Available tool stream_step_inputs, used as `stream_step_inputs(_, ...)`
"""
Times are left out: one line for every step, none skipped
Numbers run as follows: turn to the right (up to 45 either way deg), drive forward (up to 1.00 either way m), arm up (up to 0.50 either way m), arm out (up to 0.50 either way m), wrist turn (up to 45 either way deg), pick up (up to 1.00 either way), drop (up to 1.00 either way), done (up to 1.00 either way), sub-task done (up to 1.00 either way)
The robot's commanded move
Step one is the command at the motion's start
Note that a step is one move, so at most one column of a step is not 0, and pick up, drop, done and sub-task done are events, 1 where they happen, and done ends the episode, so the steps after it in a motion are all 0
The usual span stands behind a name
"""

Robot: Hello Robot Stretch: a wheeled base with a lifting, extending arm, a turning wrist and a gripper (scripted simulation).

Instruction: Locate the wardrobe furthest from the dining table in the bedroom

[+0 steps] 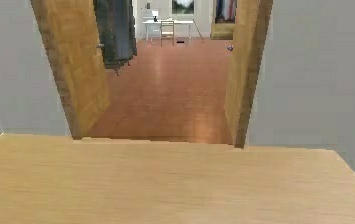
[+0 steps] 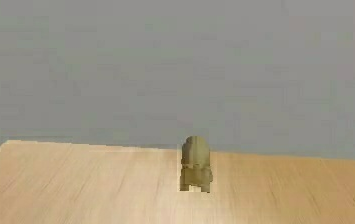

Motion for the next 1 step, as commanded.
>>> stream_step_inputs(0.0,1.0,0.0,0.0,0.0,0.0,0.0,0.0,0.0)
